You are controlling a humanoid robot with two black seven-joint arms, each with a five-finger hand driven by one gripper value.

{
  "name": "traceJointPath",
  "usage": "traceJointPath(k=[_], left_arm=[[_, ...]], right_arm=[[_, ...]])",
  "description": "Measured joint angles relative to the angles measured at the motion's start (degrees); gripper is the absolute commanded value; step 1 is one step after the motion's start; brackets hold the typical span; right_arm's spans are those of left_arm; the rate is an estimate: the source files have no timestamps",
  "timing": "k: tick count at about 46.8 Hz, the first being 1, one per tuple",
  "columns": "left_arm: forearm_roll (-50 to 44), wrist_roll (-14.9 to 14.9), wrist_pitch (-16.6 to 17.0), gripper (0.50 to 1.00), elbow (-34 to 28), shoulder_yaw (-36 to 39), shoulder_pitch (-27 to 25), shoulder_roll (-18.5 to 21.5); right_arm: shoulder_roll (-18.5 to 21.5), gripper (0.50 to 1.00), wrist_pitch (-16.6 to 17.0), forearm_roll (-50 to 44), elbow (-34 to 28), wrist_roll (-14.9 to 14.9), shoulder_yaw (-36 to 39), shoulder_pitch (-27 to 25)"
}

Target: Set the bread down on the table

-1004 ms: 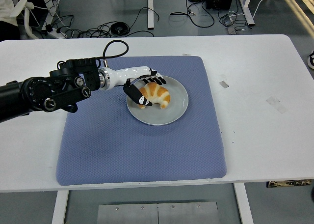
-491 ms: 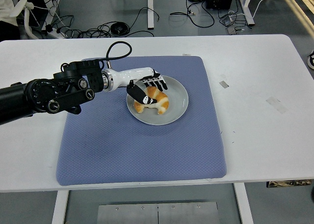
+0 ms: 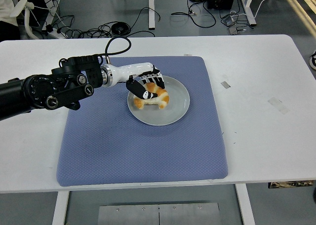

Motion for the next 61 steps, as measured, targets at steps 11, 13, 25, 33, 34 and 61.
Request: traceJointPath(k=[11, 13, 25, 33, 34, 61], left_arm=[[-0.1, -0.2, 0.0, 0.5, 1.9, 0.0, -0.3, 2.9], [-0.1, -0.2, 0.0, 0.5, 2.1, 0.1, -0.1, 3.6], [-0.1, -0.3, -0.1, 0.5, 3.4, 0.1, 1.3, 7.6], [-0.2, -0.4, 0.0, 0.5, 5.2, -0.1, 1.9, 8.5], [-0.2, -0.4, 0.0, 0.5, 5.3, -0.2, 2.0, 8.8], [-0.9, -0.4, 1.0, 0.5, 6.1, -0.2, 4.7, 10.4]], right_arm=[[0.0, 1.0, 0.0, 0.0, 0.0, 0.0, 0.0, 0.0], [0.0, 1.0, 0.0, 0.0, 0.0, 0.0, 0.0, 0.0], [0.0, 1.0, 0.0, 0.0, 0.0, 0.0, 0.0, 0.0], [0.0, 1.0, 0.0, 0.0, 0.0, 0.0, 0.0, 0.0], [0.0, 1.0, 0.0, 0.0, 0.0, 0.0, 0.0, 0.0], [0.0, 1.0, 0.0, 0.0, 0.0, 0.0, 0.0, 0.0]])
